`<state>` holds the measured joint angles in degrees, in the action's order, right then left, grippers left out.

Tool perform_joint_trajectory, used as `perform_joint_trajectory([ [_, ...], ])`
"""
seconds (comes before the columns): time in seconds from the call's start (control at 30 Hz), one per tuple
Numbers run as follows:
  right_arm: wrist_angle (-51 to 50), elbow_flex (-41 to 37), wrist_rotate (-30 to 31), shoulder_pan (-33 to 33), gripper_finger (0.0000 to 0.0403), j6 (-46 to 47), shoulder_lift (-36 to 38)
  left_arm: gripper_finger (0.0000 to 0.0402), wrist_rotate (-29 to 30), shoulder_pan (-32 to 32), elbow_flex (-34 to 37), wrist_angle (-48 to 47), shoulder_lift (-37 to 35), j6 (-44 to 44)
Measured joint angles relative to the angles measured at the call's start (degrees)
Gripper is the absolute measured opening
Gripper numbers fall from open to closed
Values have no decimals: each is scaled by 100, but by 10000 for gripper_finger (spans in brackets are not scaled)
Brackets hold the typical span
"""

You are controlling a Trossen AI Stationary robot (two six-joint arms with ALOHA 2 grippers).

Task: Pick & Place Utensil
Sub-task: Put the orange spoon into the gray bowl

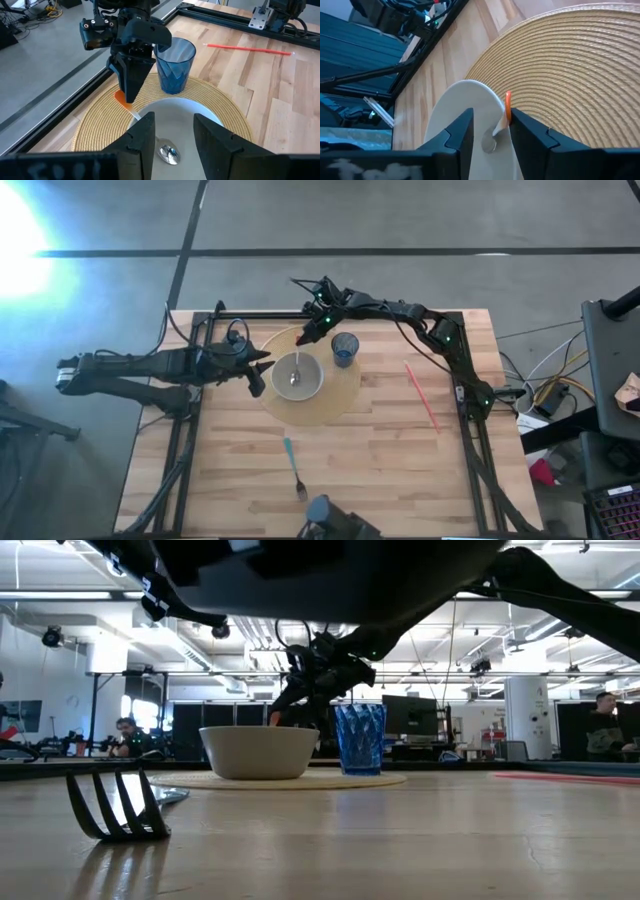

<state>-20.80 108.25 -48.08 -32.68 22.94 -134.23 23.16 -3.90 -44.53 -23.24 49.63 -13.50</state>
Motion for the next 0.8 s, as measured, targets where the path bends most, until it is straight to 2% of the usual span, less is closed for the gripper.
perform_joint_trajectory([
  [0.8,-46,0,-41,-151,134,111,90,126,0,0,0,-1,-1,2],
])
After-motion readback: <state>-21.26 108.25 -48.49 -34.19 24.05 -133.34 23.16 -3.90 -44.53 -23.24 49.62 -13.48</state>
